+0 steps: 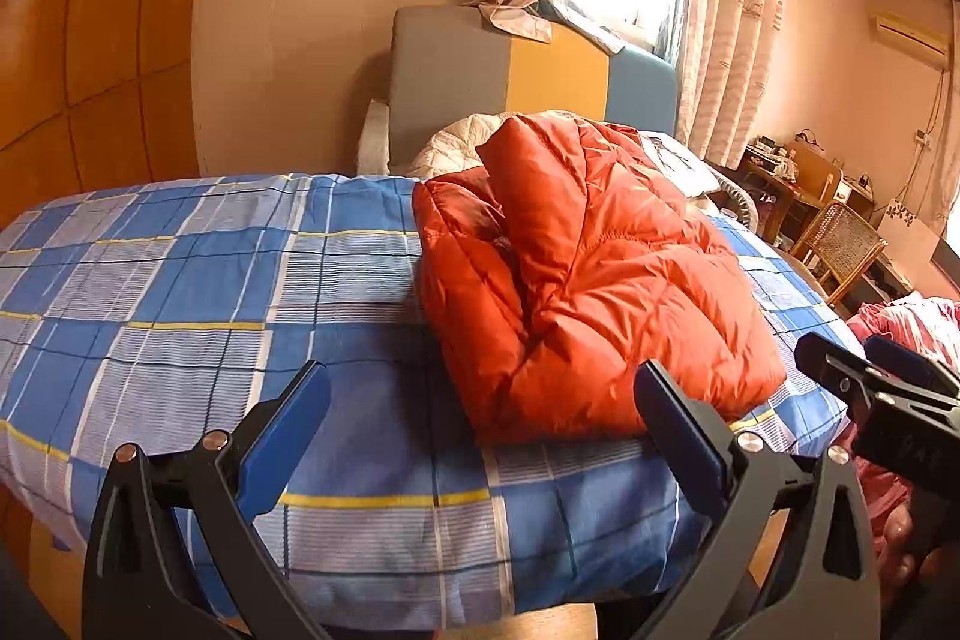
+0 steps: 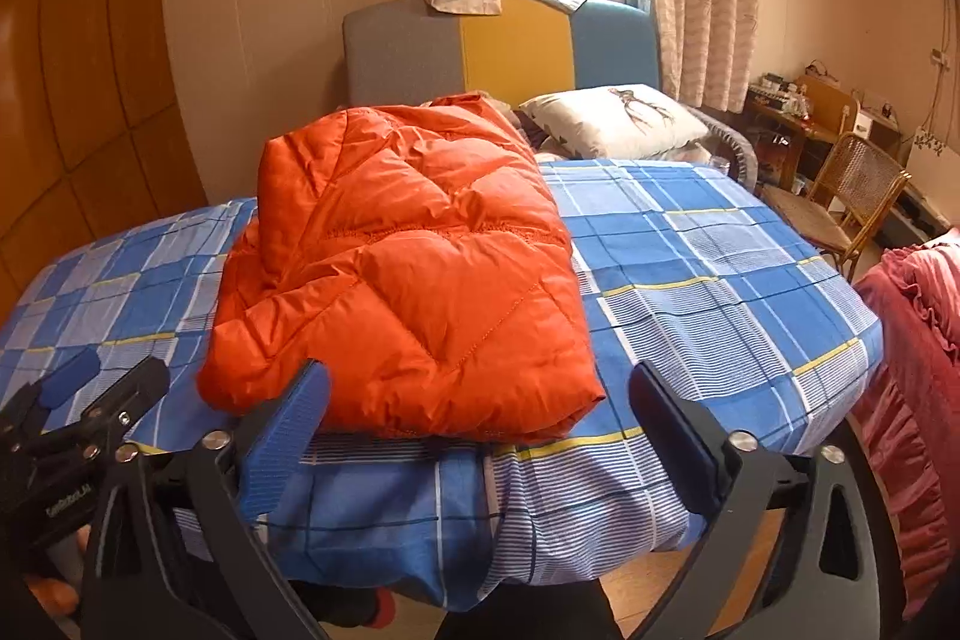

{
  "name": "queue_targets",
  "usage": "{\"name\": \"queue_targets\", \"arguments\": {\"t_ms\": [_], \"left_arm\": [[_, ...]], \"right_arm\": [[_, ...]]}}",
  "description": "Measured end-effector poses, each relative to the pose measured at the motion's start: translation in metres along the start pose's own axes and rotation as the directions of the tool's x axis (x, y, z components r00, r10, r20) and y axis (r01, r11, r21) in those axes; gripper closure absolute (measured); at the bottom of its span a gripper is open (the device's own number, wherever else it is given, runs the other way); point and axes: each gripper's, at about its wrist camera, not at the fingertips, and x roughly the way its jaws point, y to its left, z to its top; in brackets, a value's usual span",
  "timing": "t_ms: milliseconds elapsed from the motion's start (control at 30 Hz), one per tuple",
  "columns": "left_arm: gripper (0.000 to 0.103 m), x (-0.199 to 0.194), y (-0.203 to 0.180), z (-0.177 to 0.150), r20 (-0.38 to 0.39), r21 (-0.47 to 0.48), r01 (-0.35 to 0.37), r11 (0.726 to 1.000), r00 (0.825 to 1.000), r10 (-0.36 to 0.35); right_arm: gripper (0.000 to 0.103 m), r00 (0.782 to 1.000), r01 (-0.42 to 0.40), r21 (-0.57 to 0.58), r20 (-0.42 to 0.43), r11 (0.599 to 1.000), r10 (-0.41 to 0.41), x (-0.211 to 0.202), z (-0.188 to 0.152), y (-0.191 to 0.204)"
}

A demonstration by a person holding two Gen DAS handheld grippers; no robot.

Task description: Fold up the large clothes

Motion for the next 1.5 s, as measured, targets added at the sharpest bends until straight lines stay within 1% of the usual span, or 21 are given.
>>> {"name": "queue_targets", "arguments": {"t_ms": [67,233,333,433,533,667,800,933,1033,1200,1300,1367,1433,1500], "left_arm": [[0.002,-0.006,-0.002,-0.004,0.006,0.004,-0.007,1.000,1.000,0.007],[0.002,-0.013,-0.006,-0.011,0.001,0.020,-0.032,0.999,0.999,0.032],[0.002,-0.013,-0.009,-0.015,-0.013,0.025,-0.052,0.998,0.999,0.052],[0.002,-0.015,-0.010,-0.016,-0.011,0.028,-0.062,0.998,0.998,0.062],[0.002,-0.018,-0.011,-0.014,0.000,0.021,-0.062,0.998,0.998,0.062],[0.002,-0.019,-0.010,-0.010,-0.001,-0.010,-0.058,0.998,0.998,0.058],[0.002,-0.019,-0.014,-0.008,0.014,-0.002,-0.084,0.996,0.996,0.084],[0.002,-0.016,-0.015,-0.011,0.031,0.016,-0.124,0.992,0.992,0.124],[0.002,-0.009,-0.011,-0.014,0.002,0.004,-0.128,0.992,0.992,0.128],[0.002,0.004,-0.005,-0.012,-0.023,-0.008,-0.113,0.994,0.993,0.112],[0.002,0.017,-0.006,0.000,-0.027,-0.012,-0.083,0.997,0.996,0.082],[0.002,0.026,-0.009,0.011,-0.028,-0.017,-0.053,0.998,0.998,0.052],[0.002,0.037,-0.011,0.018,-0.030,0.003,-0.072,0.997,0.997,0.072],[0.002,0.055,-0.014,0.022,-0.069,0.043,-0.071,0.997,0.995,0.074]], "right_arm": [[0.003,1.000,0.015,-0.003,0.011,1.000,-0.015,-0.004,-0.003,0.001],[0.003,0.999,0.053,-0.025,0.004,0.998,-0.053,-0.006,-0.011,0.005],[0.003,0.998,0.060,-0.018,0.011,0.998,-0.060,-0.007,-0.014,0.004],[0.003,0.998,0.063,-0.011,0.013,0.998,-0.063,-0.009,-0.016,0.000],[0.003,0.998,0.069,0.005,0.012,0.998,-0.069,-0.009,-0.016,-0.005],[0.003,0.996,0.085,0.000,0.019,0.996,-0.085,-0.009,-0.016,-0.008],[0.003,0.996,0.089,-0.003,0.025,0.996,-0.089,-0.008,-0.014,-0.010],[0.003,0.995,0.095,-0.022,0.003,0.995,-0.095,0.002,-0.013,-0.009],[0.003,0.997,0.077,-0.021,-0.024,0.997,-0.077,0.010,-0.014,-0.010],[0.003,0.997,0.070,0.047,-0.040,0.996,-0.068,0.015,-0.014,-0.028],[0.003,0.998,0.044,0.095,-0.049,0.995,-0.039,0.023,-0.006,-0.041],[0.003,0.997,0.050,0.124,-0.058,0.991,-0.043,0.030,0.000,-0.048],[0.003,0.997,0.049,0.136,-0.063,0.989,-0.041,0.036,0.004,-0.052],[0.003,0.996,0.043,0.116,-0.080,0.992,-0.034,0.044,0.004,-0.049]]}}
